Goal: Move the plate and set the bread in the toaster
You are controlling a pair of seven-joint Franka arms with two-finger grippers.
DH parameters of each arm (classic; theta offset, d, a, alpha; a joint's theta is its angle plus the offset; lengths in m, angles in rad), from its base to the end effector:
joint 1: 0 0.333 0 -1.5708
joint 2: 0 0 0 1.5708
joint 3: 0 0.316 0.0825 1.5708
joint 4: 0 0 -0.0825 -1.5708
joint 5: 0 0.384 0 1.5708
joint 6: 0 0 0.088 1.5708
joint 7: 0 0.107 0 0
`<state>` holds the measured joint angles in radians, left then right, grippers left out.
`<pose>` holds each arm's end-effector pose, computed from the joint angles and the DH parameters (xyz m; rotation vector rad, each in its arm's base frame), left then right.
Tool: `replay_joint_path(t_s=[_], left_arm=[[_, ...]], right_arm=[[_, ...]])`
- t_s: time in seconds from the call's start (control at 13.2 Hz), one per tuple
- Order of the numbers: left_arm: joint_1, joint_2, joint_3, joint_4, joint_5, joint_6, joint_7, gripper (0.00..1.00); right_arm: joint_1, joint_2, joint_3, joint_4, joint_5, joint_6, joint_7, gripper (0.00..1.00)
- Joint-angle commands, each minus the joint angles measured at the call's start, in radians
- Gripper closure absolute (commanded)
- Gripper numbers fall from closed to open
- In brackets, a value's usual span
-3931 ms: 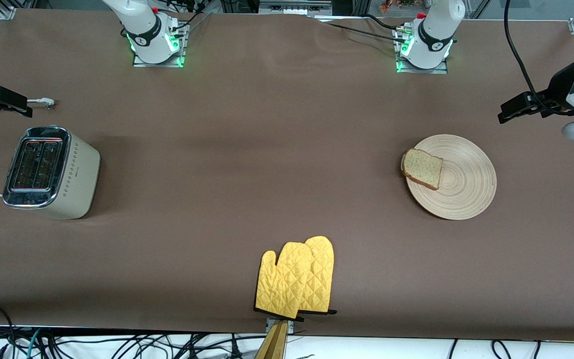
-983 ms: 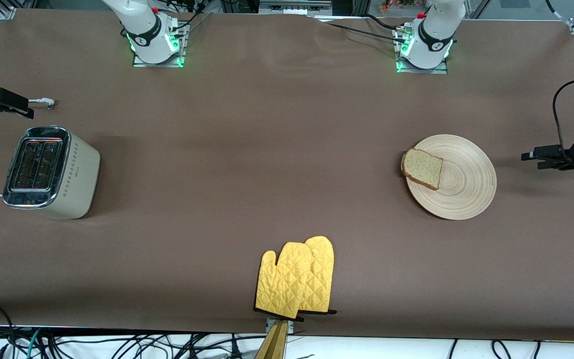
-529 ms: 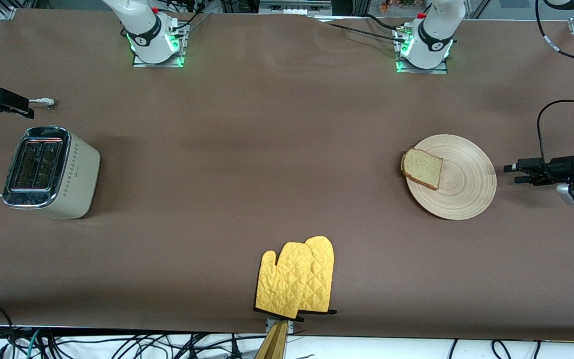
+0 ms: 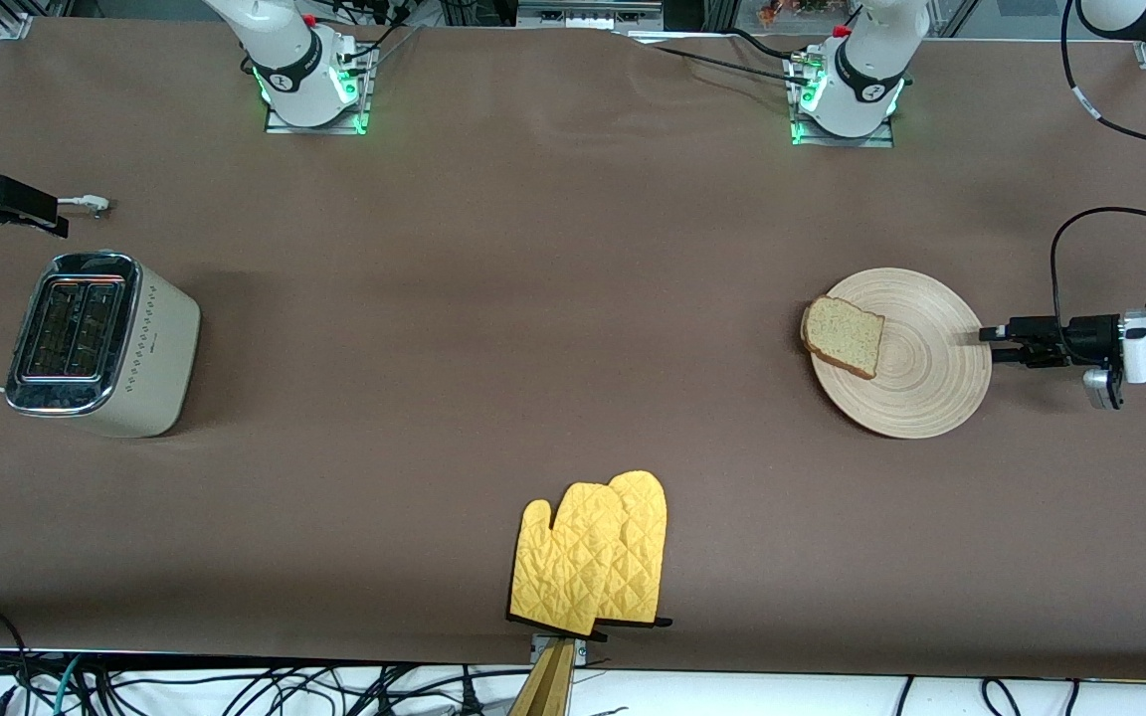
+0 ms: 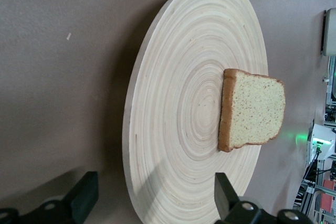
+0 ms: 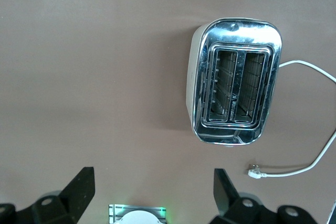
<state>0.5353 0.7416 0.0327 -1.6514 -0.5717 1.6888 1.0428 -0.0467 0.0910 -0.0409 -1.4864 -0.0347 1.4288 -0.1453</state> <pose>0.5383 0.2804 0.1560 2.2935 -0.2239 -0.1409 0.5641 -0.0526 0.6014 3.1106 0.0859 -0.2369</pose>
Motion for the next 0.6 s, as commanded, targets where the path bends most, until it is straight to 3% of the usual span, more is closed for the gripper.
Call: replay_joint_path(t_s=[0.0, 0.23, 0.53], left_arm=[[0.012, 0.019, -0.01, 0.012, -0.036, -0.017, 0.037, 0.2], [0.012, 0.025, -0.011, 0.002, -0.043, -0.017, 0.04, 0.43], [0.008, 0.061, -0.011, -0.005, -0.073, 0.003, 0.042, 0.51]], right_arm=[[-0.005, -0.005, 0.003, -0.003, 0.016, 0.006, 0.009, 0.0], [-0.005, -0.005, 0.003, -0.003, 0.016, 0.006, 0.009, 0.0], [-0.005, -0.005, 0.003, -0.003, 0.016, 0.006, 0.007, 0.0]])
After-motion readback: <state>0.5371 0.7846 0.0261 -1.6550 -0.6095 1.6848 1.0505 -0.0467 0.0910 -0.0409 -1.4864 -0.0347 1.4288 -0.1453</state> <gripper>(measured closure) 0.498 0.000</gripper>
